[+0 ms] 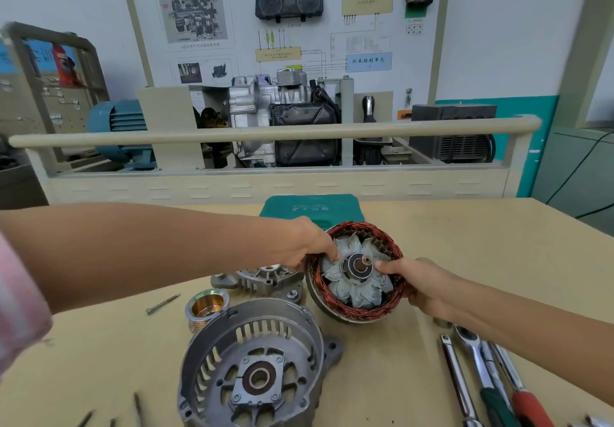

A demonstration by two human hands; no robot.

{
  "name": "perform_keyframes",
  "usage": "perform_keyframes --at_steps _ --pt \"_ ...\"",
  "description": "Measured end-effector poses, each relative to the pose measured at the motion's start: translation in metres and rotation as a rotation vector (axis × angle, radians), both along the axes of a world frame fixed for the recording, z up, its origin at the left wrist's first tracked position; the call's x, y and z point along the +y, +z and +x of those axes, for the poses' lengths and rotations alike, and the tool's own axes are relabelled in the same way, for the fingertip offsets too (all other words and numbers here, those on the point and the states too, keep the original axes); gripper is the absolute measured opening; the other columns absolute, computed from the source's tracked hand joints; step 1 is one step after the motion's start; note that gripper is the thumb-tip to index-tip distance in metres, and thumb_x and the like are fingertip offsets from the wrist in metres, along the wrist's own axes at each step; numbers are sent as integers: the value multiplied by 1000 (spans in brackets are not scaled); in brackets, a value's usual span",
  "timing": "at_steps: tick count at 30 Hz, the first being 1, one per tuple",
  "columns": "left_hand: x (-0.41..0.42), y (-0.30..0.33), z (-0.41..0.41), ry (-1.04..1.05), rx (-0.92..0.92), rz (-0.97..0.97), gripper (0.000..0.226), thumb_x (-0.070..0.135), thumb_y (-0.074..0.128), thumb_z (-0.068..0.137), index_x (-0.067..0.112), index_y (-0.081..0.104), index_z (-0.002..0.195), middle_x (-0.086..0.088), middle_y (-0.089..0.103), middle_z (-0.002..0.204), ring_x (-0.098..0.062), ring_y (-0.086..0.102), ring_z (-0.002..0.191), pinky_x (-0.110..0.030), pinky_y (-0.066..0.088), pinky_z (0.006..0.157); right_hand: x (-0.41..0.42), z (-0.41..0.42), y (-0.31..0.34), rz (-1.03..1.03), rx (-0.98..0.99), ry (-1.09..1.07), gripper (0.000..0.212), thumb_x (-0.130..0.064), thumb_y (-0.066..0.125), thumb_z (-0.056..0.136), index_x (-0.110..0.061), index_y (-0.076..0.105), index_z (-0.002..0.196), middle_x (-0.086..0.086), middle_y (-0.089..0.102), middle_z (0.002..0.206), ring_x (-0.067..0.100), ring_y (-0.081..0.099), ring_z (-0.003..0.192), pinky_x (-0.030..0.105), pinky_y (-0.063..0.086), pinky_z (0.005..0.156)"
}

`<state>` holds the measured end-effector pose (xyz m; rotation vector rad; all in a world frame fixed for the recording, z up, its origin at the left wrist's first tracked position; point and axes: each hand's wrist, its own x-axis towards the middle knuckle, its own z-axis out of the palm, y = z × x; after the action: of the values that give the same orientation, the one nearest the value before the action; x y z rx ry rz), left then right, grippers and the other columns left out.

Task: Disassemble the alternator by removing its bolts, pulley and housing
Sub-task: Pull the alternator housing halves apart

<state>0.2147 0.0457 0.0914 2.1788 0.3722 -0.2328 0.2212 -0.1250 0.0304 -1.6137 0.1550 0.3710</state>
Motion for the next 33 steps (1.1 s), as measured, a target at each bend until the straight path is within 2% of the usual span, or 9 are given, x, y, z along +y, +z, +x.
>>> perform_keyframes --at_steps 2,8,12,20,22,24,27,31,33 --pt "1 -2 0 -14 5 -8 28 11 73 82 8 46 90 -7 54 83 -15 54 71 -25 48 56 -2 -1 0 -23 -21 25 42 -16 70 82 5 55 115 10 68 89 19 62 80 27 48 79" --pt "3 -2 2 -132 28 -49 50 36 64 87 9 49 126 -5 62 110 -15 59 89 -29 49 77 -7 -3 2 -29 6 90 51 -37 69 79 -8 55 118 9 65 111 21 57 102 31 46 88" --pt "1 -4 -2 -177 117 -268 47 65 49 86 22 62 100 1 71 89 -14 67 81 -26 53 67 0 3 11 210 188 93 72 -69 38 83 -4 59 104 19 67 103 34 58 100 46 45 91" --pt "-15 -28 4 48 -160 -303 82 75 51 73 11 57 124 -11 58 125 -29 56 112 -43 44 99 28 5 -11 324 -30 -129 55 -45 38 86 -7 66 113 18 70 103 36 64 99 50 49 93" --pt "-17 -36 3 101 -305 -230 73 77 50 71 9 64 93 -9 60 100 -24 57 94 -37 45 85 29 0 -21 297 -67 -209 52 -48 40 84 -8 68 103 16 72 95 35 67 92 53 51 90" --pt "-20 -42 -3 83 -509 -153 60 70 50 79 17 38 54 2 44 61 -14 42 63 -29 34 62 31 -6 -28 234 -151 -333 50 -50 39 84 -10 69 87 12 73 82 32 68 82 49 54 83" --pt "-20 -54 -6 -14 -766 -177 58 48 46 94 18 30 47 10 32 41 -8 30 45 -18 29 51 31 -9 -35 78 -382 -492 47 -50 36 90 -14 66 82 5 70 80 22 65 79 38 53 77" --pt "-16 -64 13 48 -829 -287 32 26 42 99 10 53 74 -5 54 78 -17 48 76 -32 38 75 25 -5 -37 -100 -750 -526 15 -34 46 95 -22 56 95 -17 58 87 -10 52 80 1 38 67" --pt "-13 -60 23 25 -743 -323 22 25 43 97 13 52 82 -1 53 83 -15 49 81 -32 38 76 25 -4 -34 -142 -790 -484 10 -33 49 94 -26 53 100 -24 54 89 -14 50 82 4 36 68"
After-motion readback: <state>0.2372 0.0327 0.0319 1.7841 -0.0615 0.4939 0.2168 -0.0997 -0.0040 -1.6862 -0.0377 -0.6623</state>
